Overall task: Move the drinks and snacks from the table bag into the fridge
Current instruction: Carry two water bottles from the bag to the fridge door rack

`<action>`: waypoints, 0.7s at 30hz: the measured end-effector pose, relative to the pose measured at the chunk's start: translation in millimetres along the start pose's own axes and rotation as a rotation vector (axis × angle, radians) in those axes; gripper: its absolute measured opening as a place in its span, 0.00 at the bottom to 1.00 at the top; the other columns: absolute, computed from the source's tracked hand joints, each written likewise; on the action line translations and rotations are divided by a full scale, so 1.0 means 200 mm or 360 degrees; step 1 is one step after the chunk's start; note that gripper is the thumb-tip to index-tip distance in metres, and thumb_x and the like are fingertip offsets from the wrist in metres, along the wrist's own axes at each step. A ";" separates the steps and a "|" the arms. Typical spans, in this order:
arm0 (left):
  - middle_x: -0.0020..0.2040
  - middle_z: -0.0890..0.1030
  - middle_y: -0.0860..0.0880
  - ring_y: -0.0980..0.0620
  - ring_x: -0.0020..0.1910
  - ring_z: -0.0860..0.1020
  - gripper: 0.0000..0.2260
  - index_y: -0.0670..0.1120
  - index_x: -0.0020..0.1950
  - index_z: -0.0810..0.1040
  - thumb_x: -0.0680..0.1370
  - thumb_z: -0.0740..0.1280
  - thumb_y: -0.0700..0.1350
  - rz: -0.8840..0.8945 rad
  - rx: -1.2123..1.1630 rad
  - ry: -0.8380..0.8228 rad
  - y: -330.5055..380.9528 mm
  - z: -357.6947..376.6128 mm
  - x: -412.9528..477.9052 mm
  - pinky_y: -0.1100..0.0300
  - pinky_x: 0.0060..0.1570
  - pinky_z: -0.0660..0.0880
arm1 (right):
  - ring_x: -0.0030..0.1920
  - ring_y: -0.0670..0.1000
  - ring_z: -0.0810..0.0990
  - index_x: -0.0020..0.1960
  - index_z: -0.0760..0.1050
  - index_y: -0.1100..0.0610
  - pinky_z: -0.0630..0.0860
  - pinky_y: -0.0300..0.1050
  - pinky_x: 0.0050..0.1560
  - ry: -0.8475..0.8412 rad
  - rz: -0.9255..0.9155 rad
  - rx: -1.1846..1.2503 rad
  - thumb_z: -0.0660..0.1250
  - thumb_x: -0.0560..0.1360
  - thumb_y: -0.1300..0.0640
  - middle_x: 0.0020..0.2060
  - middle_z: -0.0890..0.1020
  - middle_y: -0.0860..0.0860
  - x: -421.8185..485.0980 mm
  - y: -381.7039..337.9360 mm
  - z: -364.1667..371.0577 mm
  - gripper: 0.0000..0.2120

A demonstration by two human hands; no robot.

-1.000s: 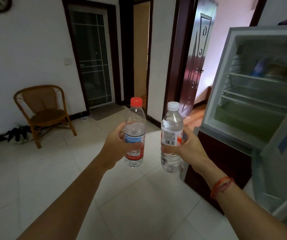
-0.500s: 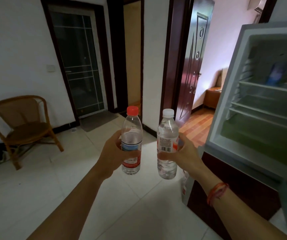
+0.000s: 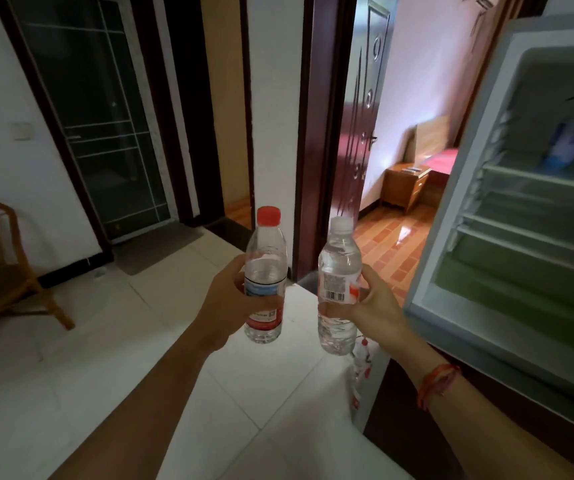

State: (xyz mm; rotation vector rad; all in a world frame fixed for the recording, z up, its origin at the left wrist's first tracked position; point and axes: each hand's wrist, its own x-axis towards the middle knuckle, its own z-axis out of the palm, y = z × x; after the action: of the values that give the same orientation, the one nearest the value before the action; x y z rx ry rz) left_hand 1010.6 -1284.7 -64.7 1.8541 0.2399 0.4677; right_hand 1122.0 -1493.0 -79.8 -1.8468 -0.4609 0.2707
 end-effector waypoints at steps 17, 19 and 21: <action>0.56 0.83 0.52 0.49 0.55 0.82 0.30 0.57 0.59 0.77 0.64 0.79 0.33 0.0060 -0.0332 -0.0844 -0.15 0.50 1.25 0.50 0.52 0.80 | 0.48 0.46 0.86 0.60 0.75 0.47 0.82 0.55 0.57 0.0890 0.0316 -0.0039 0.84 0.60 0.61 0.47 0.87 0.47 0.56 0.14 -0.33 0.33; 0.56 0.82 0.53 0.49 0.55 0.81 0.30 0.58 0.60 0.76 0.65 0.79 0.33 0.0068 -0.0349 -0.0967 -0.14 0.64 1.30 0.50 0.53 0.80 | 0.49 0.47 0.86 0.61 0.74 0.49 0.82 0.54 0.56 0.1012 0.0355 -0.0040 0.84 0.61 0.63 0.49 0.87 0.48 0.53 0.16 -0.41 0.33; 0.56 0.82 0.55 0.52 0.55 0.81 0.30 0.57 0.61 0.76 0.66 0.78 0.34 0.0105 -0.0362 -0.1101 -0.13 0.80 1.33 0.53 0.51 0.80 | 0.48 0.46 0.86 0.61 0.74 0.51 0.82 0.51 0.55 0.1131 0.0397 -0.0047 0.83 0.61 0.64 0.50 0.86 0.49 0.48 0.19 -0.50 0.33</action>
State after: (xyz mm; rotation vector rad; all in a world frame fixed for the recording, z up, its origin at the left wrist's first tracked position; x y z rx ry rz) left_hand 1320.4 -1309.7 -79.2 1.6934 -0.3298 -0.1168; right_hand 1255.7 -1546.0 -80.3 -1.8847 0.2580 -0.2318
